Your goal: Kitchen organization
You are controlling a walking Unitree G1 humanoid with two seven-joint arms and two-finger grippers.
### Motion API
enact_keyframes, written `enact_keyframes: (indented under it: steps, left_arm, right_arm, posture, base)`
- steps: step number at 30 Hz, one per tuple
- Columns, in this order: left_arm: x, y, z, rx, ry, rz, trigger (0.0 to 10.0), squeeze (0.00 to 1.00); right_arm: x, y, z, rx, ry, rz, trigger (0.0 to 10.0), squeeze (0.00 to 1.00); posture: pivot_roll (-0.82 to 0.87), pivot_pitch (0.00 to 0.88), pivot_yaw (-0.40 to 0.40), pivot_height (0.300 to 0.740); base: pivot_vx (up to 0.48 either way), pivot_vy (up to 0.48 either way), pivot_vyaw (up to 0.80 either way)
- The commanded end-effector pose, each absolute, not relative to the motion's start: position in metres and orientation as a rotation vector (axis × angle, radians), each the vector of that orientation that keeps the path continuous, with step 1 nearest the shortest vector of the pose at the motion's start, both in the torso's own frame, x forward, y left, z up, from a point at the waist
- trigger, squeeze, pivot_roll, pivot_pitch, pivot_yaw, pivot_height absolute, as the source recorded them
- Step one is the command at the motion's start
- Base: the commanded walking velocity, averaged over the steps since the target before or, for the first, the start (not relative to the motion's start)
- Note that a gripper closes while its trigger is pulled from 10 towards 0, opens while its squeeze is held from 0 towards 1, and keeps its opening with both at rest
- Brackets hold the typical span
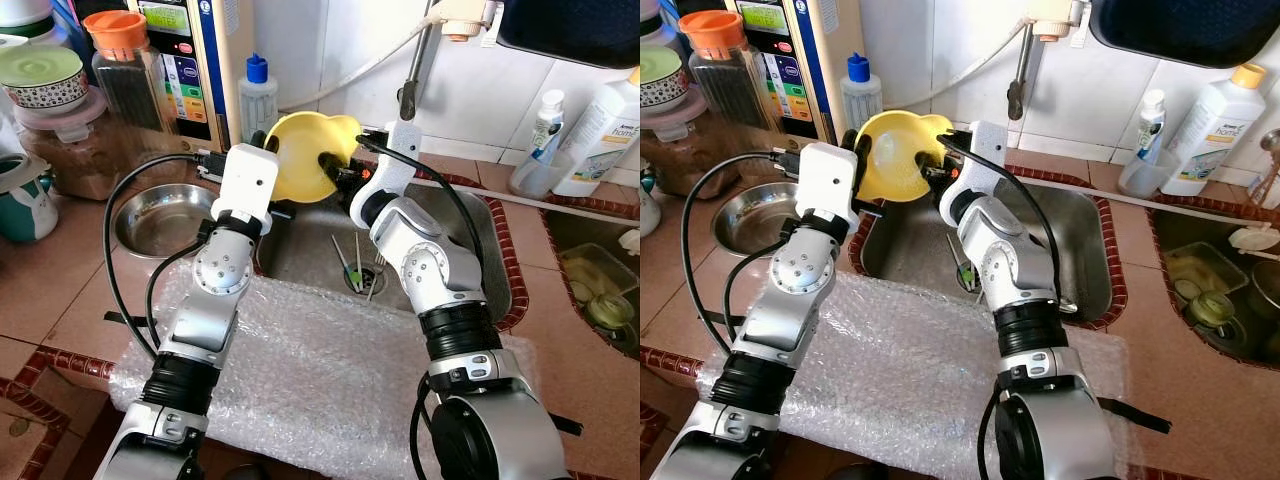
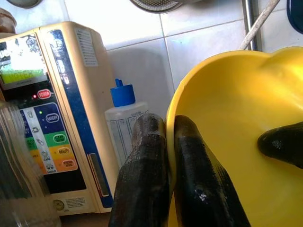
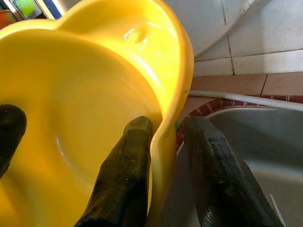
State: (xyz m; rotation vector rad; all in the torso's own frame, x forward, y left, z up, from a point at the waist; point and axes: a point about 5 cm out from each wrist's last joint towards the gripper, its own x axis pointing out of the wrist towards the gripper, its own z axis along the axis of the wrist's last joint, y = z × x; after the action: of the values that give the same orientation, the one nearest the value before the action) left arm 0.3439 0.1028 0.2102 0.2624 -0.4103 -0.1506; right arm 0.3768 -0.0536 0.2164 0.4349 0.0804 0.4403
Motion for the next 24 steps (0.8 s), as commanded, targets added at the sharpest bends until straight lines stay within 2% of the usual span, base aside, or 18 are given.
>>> enact_keyframes:
  steps: [1,6,7,8,9,17,18,24]
  left_arm:
    - [0.341,0.103,0.220,0.258,-0.465,-0.140,10.0,0.00]
    - [0.340,0.103,0.219,0.249,-0.461,-0.151,10.0,0.00]
    - [0.339,0.102,0.219,0.243,-0.460,-0.154,10.0,0.42]
    - [0.339,0.102,0.218,0.238,-0.459,-0.159,10.0,0.74]
    - [0.338,0.101,0.217,0.220,-0.454,-0.173,10.0,1.00]
    - [0.337,0.096,0.214,0.183,-0.437,-0.220,10.0,1.00]
    - [0.335,0.092,0.213,0.139,-0.428,-0.266,10.0,1.00]
    - [0.324,0.084,0.195,0.038,-0.319,-0.390,10.0,1.00]
  right_arm:
    - [0.383,-0.074,0.207,0.452,0.125,0.328,0.0,0.00]
    - [0.383,-0.076,0.205,0.464,0.130,0.313,0.0,0.00]
    - [0.383,-0.076,0.205,0.468,0.132,0.309,0.0,0.00]
    - [0.383,-0.076,0.205,0.471,0.134,0.306,0.0,0.00]
    - [0.384,-0.078,0.204,0.479,0.138,0.296,0.0,0.00]
    - [0.386,-0.086,0.199,0.493,0.150,0.230,0.0,0.00]
    - [0.387,-0.090,0.198,0.486,0.146,0.204,0.0,0.00]
    - [0.392,-0.104,0.187,0.348,0.115,0.139,0.0,0.00]
  posture:
    - [0.11,0.030,-0.020,0.740]
    - [0.11,0.033,-0.019,0.740]
    - [0.11,0.033,-0.019,0.740]
    - [0.11,0.034,-0.018,0.740]
    - [0.11,0.036,-0.016,0.740]
    - [0.11,0.038,-0.015,0.740]
    - [0.11,0.036,-0.016,0.740]
    - [0.13,0.035,-0.020,0.740]
  base:
    - [0.000,0.000,0.00]
    - [0.000,0.000,0.00]
    - [0.000,0.000,0.00]
    - [0.000,0.000,0.00]
    - [0.000,0.000,0.00]
    - [0.000,0.000,0.00]
    - [0.000,0.000,0.00]
    - [0.000,0.000,0.00]
